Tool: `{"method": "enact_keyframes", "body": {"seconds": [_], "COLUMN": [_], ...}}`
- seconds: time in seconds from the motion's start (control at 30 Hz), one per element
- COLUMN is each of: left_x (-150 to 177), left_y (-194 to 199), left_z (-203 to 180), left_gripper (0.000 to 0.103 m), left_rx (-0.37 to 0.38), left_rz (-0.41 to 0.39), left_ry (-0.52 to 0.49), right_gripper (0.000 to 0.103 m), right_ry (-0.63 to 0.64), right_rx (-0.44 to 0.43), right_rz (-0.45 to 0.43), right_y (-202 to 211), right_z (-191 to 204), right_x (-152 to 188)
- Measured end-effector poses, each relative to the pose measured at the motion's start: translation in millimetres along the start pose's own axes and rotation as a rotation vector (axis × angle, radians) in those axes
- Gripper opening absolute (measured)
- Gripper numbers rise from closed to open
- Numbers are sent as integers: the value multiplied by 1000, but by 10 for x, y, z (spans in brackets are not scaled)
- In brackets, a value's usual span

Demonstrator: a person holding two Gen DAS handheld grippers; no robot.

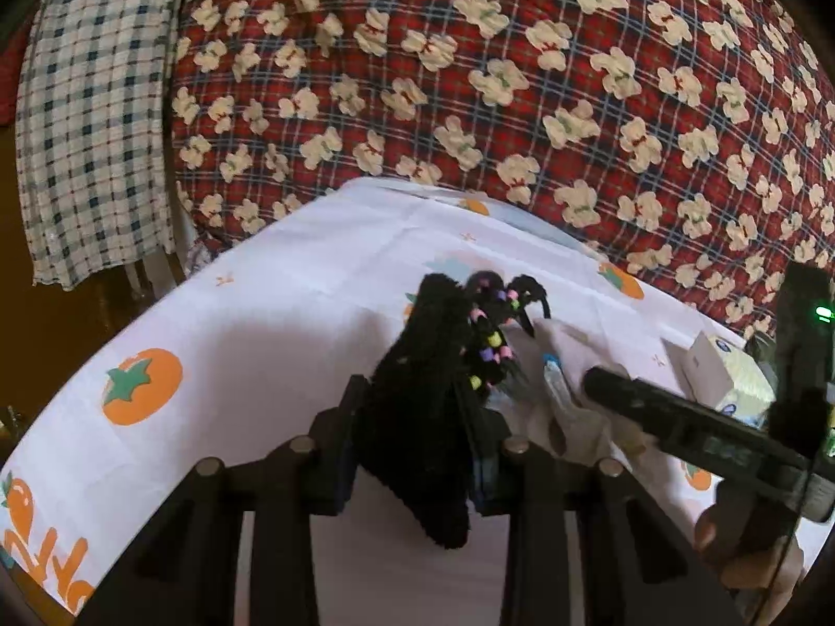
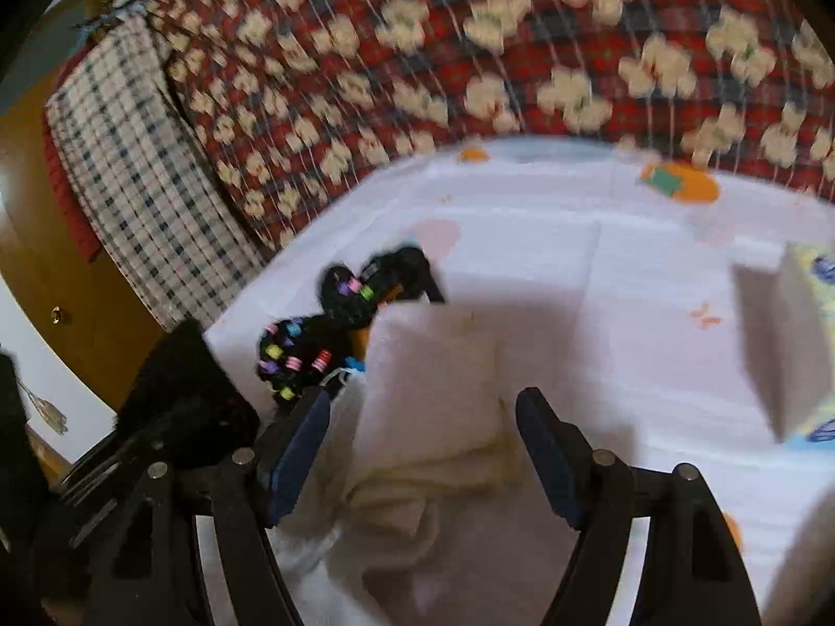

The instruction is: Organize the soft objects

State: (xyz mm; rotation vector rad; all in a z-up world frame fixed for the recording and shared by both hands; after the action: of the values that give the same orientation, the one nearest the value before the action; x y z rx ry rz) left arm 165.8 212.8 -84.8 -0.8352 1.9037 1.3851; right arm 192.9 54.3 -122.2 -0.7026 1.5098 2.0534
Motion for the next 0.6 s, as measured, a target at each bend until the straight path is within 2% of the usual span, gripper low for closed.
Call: {"method": "enact_keyframes", "body": {"seconds": [0.03, 0.1, 0.13, 0.2, 0.23, 0.33, 0.5, 0.6], "left_x": [-8, -35, -50, -67, -77, -101, -134, -147], "left_y": [22, 85, 117, 156, 179, 217, 279, 324], "left_z": [9, 47, 72, 98, 109, 80, -35, -118], "left_gripper": [32, 32, 32, 32, 31, 31, 31, 31], "left_rx": [-7, -20, -25, -35, -46, -64, -114, -125], "left_rz": [-10, -42, -58, -77, -88, -110, -144, -165], "left_ry": [1, 13, 22, 30, 30, 6, -70, -118], "right_gripper": [74, 56, 35, 26, 15, 14, 14, 14], "right_ry": [-12, -50, -46, -69, -97, -183, -179, -176], "right_rx": [-20, -46, -53, -92, -113, -206, -212, -242], "right_rz": [33, 44, 53, 54, 43, -25, -185, -236], "right_y": [-60, -79, -86, -61, -17, 202, 644, 808], "right_z": [-6, -69, -89, -123, -151, -184, -220, -213], "right_x": [27, 30, 32, 28, 1, -116, -298, -326]}}
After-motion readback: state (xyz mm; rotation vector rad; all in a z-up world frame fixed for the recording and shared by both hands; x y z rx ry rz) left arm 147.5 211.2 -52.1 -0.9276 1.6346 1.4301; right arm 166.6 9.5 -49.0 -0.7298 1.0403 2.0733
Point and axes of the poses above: each gripper's, at about its wrist camera, not at the fingertips, and y roughly against the way its jaws point, z to its left, x to its underside, the point moved 10 cm from there along -y, roughly the way its jaws point, and after that the axes turned 6 degrees about x, right-handed, at the moved point
